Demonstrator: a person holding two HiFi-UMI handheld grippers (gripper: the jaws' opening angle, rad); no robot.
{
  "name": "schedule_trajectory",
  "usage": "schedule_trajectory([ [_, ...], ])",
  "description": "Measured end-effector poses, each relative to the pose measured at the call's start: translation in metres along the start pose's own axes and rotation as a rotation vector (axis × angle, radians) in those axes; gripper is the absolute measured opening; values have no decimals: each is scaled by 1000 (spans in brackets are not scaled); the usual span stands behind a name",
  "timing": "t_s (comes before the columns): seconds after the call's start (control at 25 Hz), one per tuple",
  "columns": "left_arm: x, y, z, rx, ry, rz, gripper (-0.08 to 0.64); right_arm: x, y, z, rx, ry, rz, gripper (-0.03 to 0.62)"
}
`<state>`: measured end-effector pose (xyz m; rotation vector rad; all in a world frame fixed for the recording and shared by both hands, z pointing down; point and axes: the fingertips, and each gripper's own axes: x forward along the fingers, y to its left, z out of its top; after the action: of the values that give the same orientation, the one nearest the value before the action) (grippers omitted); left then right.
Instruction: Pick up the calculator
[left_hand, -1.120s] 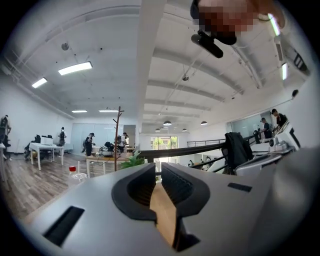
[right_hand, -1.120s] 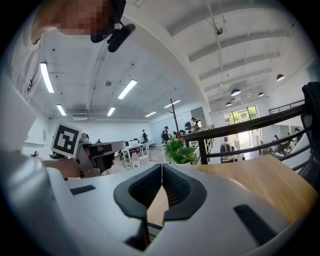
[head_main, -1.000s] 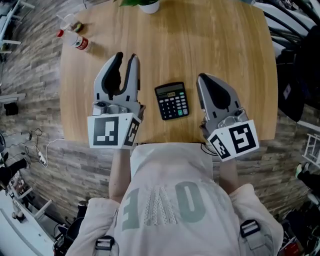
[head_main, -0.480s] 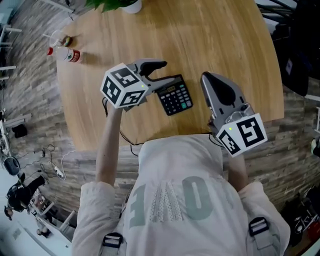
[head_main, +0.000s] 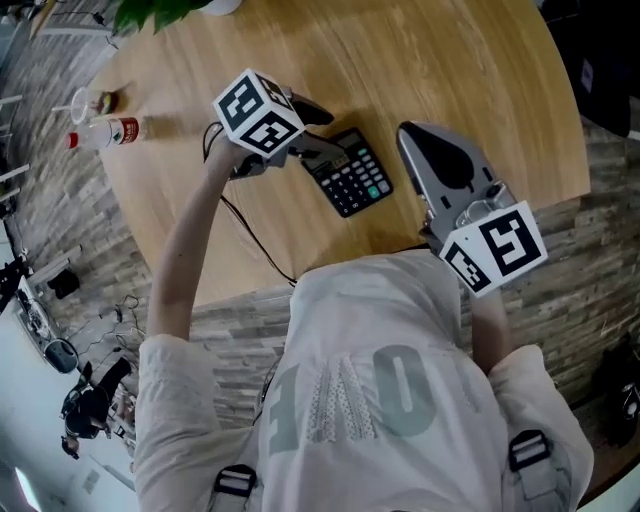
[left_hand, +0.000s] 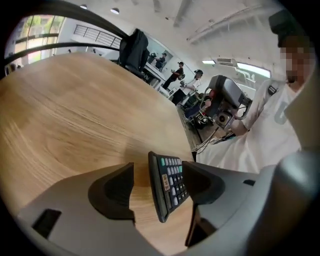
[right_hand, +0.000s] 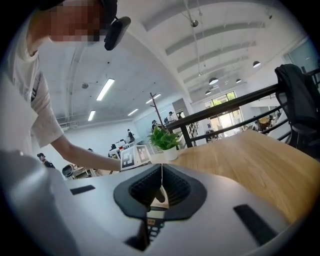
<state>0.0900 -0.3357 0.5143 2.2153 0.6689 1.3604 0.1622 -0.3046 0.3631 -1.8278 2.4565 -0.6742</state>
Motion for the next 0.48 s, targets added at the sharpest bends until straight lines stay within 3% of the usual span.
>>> schedule_trajectory([
  [0.32, 31, -14, -23, -53, 247, -255, 290, 2, -17, -15, 70, 23, -36, 20],
  [0.48, 38, -25, -29, -118, 311, -379, 290, 5, -23, -21, 106, 33, -38, 20],
])
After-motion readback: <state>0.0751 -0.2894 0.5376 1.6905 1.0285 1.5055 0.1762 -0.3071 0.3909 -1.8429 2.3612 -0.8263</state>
